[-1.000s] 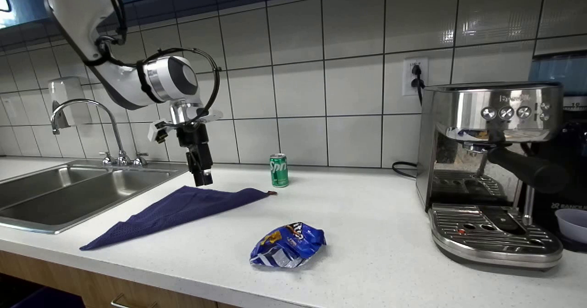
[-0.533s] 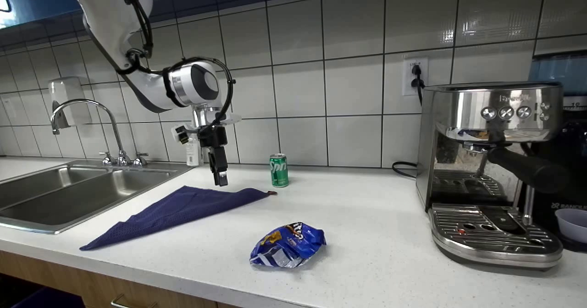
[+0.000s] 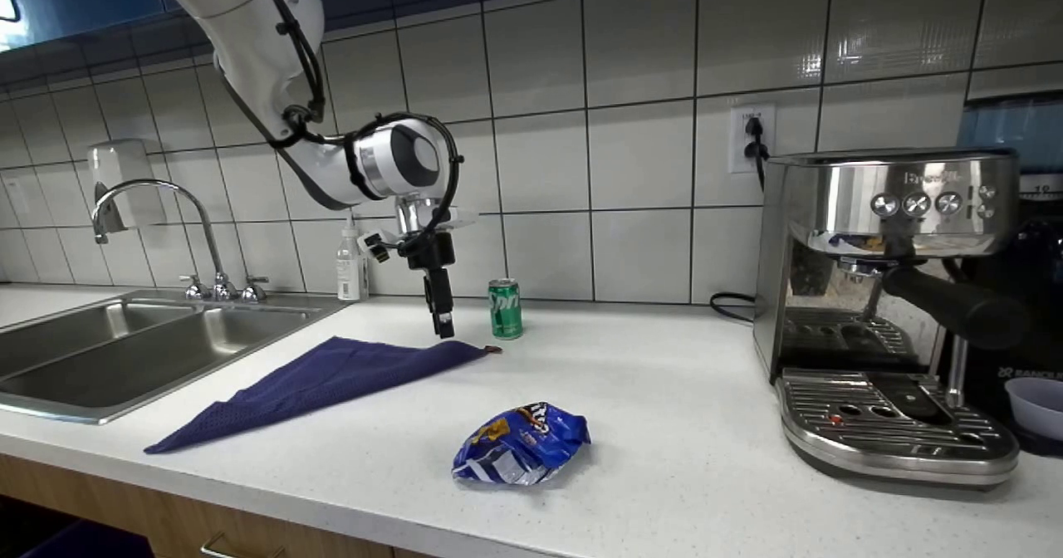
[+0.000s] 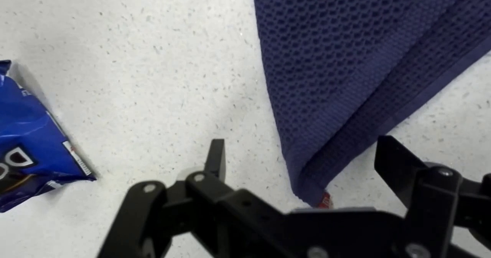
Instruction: Fold the towel into a triangle twice.
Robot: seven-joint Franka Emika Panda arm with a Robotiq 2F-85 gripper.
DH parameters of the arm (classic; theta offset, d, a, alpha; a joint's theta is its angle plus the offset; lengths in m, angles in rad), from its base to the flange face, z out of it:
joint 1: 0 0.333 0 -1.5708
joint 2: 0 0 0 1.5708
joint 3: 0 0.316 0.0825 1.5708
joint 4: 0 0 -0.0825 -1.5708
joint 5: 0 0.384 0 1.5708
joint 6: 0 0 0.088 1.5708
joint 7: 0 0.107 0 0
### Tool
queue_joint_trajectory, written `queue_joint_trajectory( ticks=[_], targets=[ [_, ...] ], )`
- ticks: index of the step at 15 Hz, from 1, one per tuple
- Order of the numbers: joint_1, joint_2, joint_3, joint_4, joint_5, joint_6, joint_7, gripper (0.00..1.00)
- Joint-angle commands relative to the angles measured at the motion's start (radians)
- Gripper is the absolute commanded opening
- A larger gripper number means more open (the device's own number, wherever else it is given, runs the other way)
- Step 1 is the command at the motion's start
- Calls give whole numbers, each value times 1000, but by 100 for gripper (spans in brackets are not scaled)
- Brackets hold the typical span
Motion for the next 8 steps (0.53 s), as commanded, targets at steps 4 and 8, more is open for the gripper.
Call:
queue_joint_trajectory(
  ticks=[4,8],
  targets=[
    [-17,101,-13,118,33,-6,33,100],
    [-18,142,-17,159,45,-6,50,100]
  ],
)
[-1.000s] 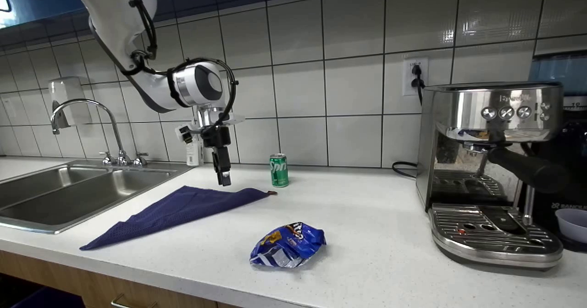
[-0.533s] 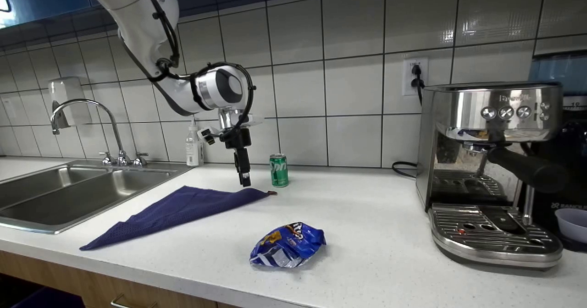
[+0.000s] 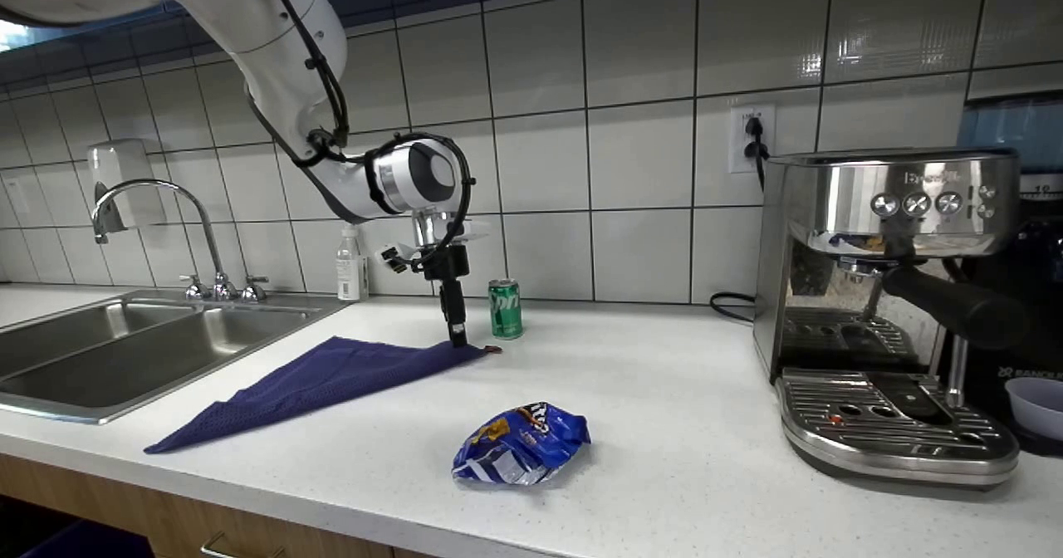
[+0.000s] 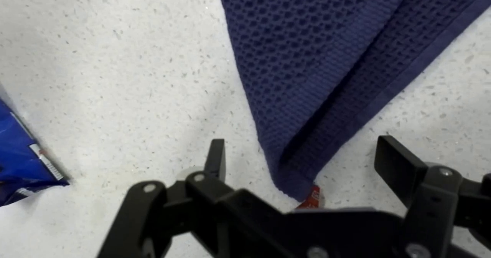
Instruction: Fold the towel into a triangle twice.
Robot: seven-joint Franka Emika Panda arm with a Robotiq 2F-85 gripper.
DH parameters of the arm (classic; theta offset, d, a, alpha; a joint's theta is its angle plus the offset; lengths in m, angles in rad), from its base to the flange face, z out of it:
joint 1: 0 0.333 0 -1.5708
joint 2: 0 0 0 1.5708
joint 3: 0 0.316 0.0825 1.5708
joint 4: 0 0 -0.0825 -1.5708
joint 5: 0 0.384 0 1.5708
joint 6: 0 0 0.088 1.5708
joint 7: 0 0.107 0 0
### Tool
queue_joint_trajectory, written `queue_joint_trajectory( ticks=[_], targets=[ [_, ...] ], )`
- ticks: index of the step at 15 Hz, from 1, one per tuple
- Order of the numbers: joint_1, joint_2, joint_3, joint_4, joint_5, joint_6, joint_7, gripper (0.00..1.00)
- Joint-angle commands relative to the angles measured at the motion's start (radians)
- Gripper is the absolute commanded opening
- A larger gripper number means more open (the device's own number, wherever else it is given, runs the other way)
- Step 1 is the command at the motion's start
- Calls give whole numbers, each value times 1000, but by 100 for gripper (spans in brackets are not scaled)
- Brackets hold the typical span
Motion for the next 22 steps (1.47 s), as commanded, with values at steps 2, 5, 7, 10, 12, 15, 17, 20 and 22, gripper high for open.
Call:
queue_joint_trajectory(
  ticks=[2,5,7,10,12,15,17,20,22],
  targets=[
    [-7,60,-5,81,24,-9,32,100],
    [-9,78,-12,100,24,-10,37,100],
    [-10,87,-16,109,24,-12,40,100],
    [-10,89,-18,113,23,-12,43,100],
    [-9,88,-20,113,21,-11,47,100],
    [-7,86,-20,108,20,-9,50,100],
    [-5,79,-19,96,17,-5,49,100],
    [-1,67,-19,76,12,6,47,100],
    [-4,58,-18,65,15,6,42,100]
  ],
)
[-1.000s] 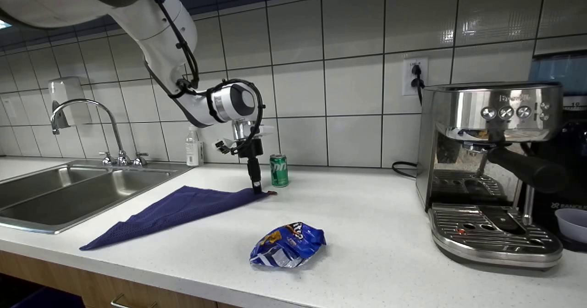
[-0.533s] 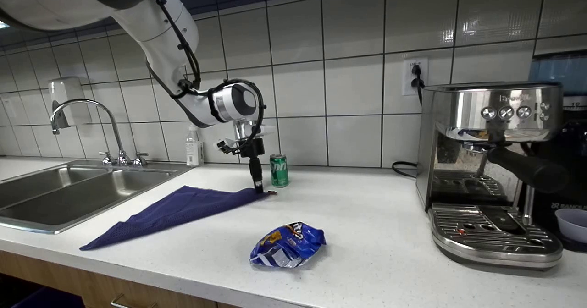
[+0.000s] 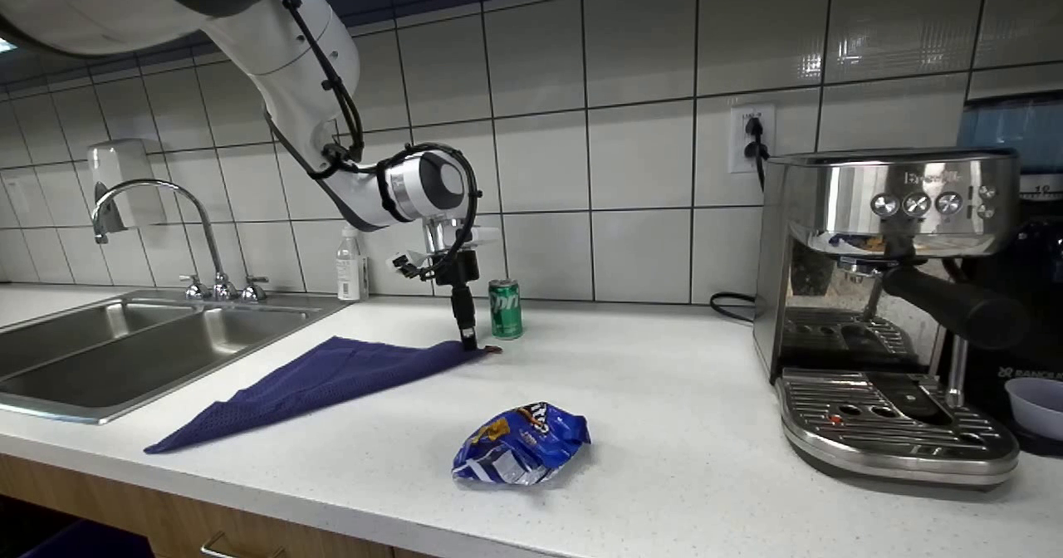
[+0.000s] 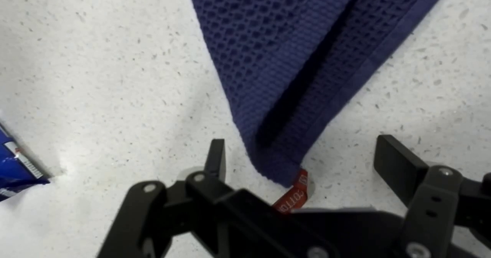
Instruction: Fold the towel into a triangle twice.
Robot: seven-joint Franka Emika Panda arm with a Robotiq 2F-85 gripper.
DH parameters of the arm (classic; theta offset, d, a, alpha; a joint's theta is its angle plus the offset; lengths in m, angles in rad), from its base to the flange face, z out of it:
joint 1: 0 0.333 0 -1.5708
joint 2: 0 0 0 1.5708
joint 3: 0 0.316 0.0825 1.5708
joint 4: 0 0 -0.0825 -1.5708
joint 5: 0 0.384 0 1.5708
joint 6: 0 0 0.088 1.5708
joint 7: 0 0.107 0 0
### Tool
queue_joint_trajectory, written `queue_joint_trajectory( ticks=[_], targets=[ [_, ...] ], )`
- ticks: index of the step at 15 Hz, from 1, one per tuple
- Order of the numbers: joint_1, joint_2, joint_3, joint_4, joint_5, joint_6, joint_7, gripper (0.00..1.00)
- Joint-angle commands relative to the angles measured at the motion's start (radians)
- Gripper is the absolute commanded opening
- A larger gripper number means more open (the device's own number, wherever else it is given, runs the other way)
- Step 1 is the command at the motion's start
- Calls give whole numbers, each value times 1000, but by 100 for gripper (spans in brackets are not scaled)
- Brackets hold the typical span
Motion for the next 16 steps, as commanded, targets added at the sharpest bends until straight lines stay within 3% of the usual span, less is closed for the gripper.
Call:
queue_joint_trajectory(
  ticks=[1,8,9,16],
  targets=[
    [-3,-15,2,-18,9,9,4,100],
    [-3,-84,4,-90,-11,10,-44,100],
    [0,-17,1,-21,-4,3,-10,100],
    [-1,-49,2,-53,-4,3,-25,100]
  ],
)
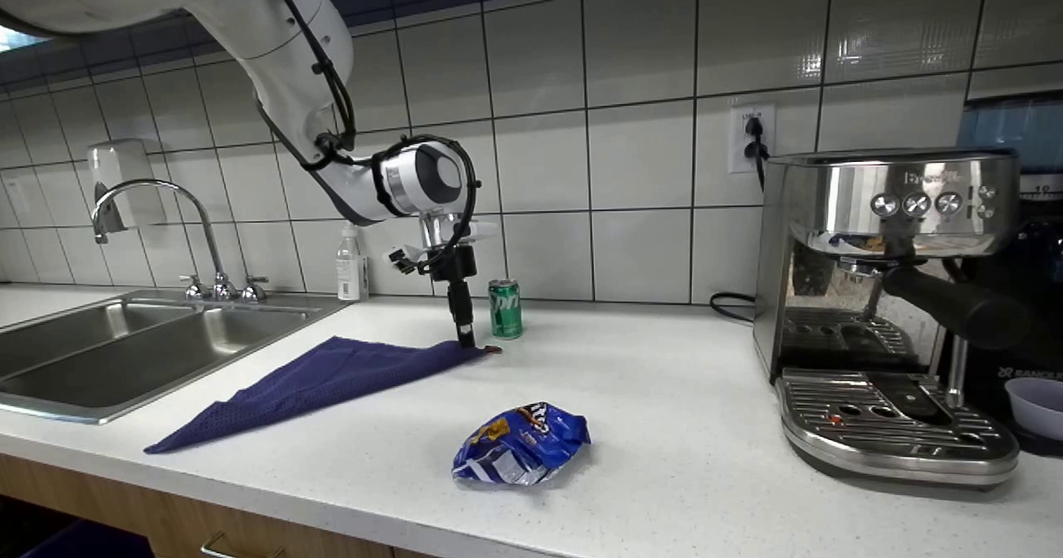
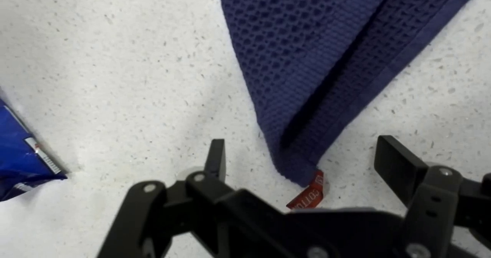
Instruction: Fold the towel into a triangle twice.
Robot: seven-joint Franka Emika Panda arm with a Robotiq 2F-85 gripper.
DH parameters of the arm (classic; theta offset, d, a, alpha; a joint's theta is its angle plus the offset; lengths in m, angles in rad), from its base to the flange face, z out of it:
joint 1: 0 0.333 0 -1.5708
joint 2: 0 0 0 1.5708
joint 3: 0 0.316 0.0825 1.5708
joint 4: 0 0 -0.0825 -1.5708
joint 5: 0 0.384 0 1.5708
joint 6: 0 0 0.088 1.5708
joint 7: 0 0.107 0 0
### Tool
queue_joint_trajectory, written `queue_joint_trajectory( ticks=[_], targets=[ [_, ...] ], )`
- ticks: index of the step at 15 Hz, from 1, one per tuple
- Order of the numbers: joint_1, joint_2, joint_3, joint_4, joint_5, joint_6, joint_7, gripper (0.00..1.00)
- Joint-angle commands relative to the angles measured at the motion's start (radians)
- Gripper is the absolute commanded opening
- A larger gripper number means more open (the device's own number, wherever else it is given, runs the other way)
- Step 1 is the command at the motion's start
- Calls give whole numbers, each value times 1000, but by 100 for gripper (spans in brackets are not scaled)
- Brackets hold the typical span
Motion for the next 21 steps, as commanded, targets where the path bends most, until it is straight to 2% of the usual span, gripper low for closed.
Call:
queue_joint_trajectory(
  ticks=[1,12,13,14,15,21],
  targets=[
    [-2,1,2,2,-1,-3,0,100],
    [-7,5,-2,-8,4,16,1,100],
    [-6,3,-4,-13,0,29,2,75],
    [-6,2,-6,-15,-1,35,3,74],
    [-6,1,-6,-15,0,41,3,68],
    [-5,1,-7,-16,3,61,4,20]
  ],
)
